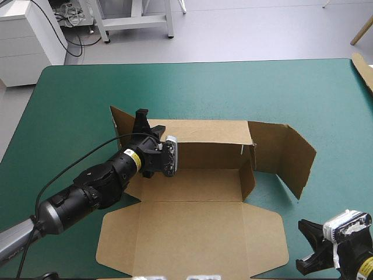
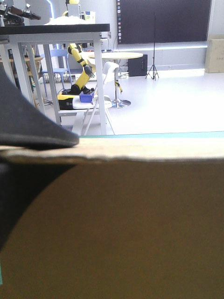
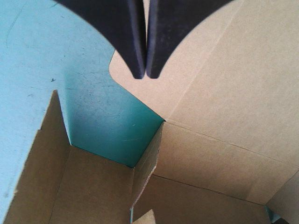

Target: Fold the box

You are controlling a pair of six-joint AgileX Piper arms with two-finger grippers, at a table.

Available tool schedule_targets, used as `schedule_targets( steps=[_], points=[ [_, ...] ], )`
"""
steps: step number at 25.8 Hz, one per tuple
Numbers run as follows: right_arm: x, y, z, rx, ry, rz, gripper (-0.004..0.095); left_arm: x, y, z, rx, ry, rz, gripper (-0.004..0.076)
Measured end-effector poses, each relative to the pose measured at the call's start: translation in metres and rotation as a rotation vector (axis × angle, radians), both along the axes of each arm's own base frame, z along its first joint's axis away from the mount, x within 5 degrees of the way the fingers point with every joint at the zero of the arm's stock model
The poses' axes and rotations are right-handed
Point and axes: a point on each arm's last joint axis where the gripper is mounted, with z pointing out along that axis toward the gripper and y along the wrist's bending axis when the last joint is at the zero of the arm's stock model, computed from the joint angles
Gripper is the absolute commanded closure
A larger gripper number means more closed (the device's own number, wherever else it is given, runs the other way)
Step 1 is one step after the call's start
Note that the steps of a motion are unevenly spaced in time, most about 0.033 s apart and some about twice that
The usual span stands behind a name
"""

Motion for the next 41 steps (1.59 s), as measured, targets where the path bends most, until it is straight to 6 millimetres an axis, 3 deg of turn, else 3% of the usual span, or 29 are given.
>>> schedule_targets(
  steps=[3, 8, 11, 24, 31, 41],
  points=[
    [0.0, 0.0, 0.0, 0.0, 0.0, 0.0, 0.081, 0.0, 0.0, 0.0, -0.013, 0.007, 0.007, 0.0731],
    [0.0, 0.0, 0.0, -0.005, -0.003, 0.003, 0.0458, 0.0, 0.0, 0.0, -0.025, 0.013, 0.013, 0.0731],
    [0.0, 0.0, 0.0, -0.005, -0.003, 0.003, 0.0358, 0.0, 0.0, -0.001, -0.027, 0.015, 0.014, 0.0731],
    [0.0, 0.0, 0.001, 0.038, 0.02, -0.024, 0.0361, -0.013, -0.004, 0.003, -0.035, 0.018, 0.0, 0.0731],
    [-0.005, -0.009, 0.045, 0.099, -0.041, -0.083, 0.0367, -0.014, -0.004, 0.003, -0.045, 0.026, 0.008, 0.0731],
    [0.042, 0.017, 0.128, -0.04, 0.001, -0.13, 0.0367, -0.014, -0.004, 0.003, -0.048, 0.028, 0.01, 0.0731]
  ],
)
